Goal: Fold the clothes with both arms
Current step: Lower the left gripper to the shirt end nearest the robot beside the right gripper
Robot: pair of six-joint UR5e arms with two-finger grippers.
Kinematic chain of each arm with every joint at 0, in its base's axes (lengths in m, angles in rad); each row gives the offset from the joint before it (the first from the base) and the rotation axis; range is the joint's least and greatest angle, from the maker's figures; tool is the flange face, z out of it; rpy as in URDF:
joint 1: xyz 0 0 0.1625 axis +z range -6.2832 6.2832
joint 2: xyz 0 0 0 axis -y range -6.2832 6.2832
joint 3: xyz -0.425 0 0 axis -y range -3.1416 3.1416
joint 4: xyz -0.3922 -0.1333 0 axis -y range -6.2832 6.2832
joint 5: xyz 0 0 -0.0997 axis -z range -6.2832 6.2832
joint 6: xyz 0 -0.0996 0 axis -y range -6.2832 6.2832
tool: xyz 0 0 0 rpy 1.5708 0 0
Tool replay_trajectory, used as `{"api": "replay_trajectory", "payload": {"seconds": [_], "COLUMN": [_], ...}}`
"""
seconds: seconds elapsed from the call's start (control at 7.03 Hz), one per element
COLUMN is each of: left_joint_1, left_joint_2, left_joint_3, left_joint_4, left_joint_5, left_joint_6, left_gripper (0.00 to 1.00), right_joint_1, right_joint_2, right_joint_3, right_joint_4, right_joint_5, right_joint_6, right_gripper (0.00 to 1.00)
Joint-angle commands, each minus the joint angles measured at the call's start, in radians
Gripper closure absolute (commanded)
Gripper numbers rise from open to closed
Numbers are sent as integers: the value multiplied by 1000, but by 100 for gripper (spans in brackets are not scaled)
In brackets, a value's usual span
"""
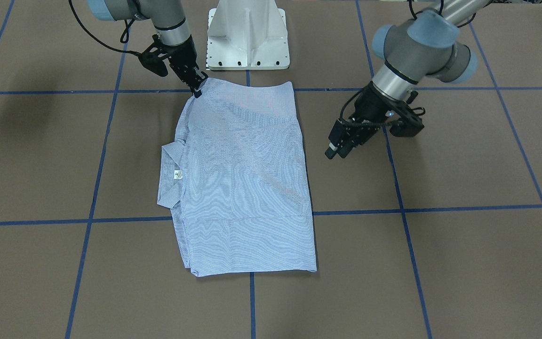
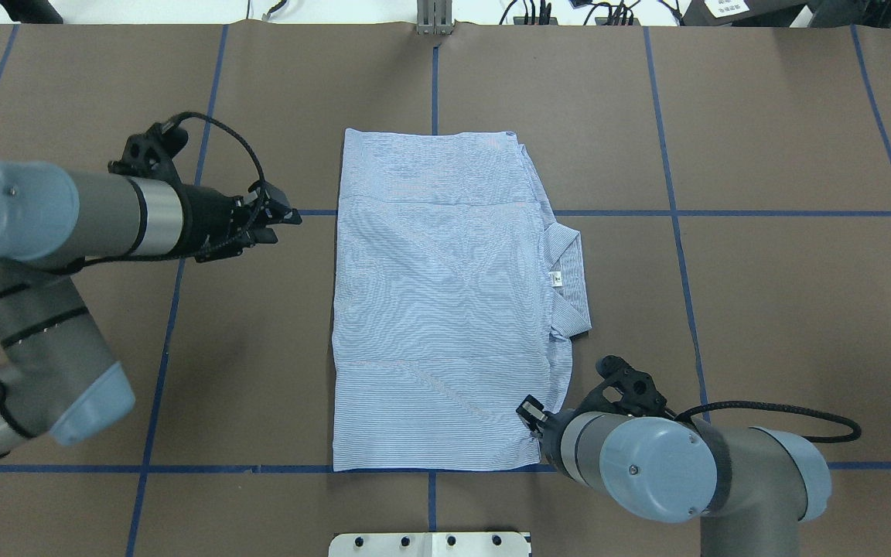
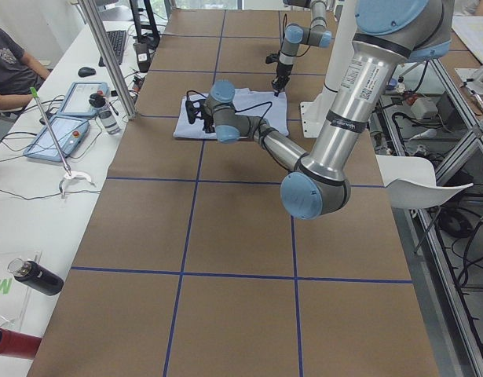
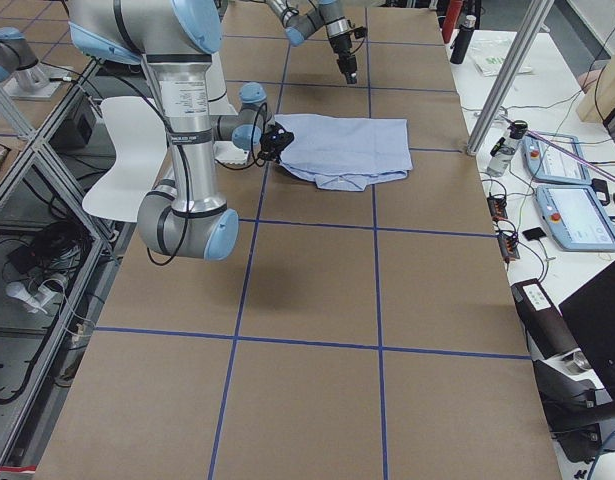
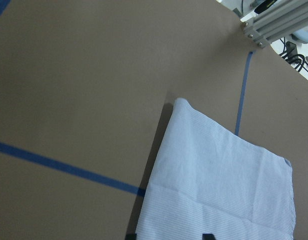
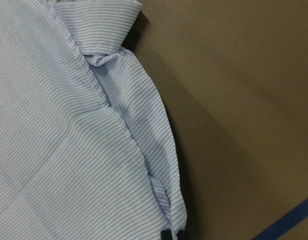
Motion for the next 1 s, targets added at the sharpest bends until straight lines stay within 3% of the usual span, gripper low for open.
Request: {"api": "replay_trajectory", "payload": {"seconds": [0.0,0.14,0.28,0.85], "left_joint_1": [234,292,383,455], "left_joint_2": [89,109,112,106], "left_joint_3": [-88,-88,-85,-62], "left_joint_4": [4,2,5,6], "left_joint_5": [213,225,314,337], "left_joint_6": [-129,-149,-178,-192], "left_gripper": [40,36,36,40], "right_joint_1": [1,1,3,1], "right_joint_2": [1,1,-2,0], "right_joint_3": [2,11,25,27], "right_joint_4": [0,0,0,0], "right_joint_5": [0,0,0,0], "right_joint_6": [0,0,0,0], "right_gripper": [100,100,100,100]}}
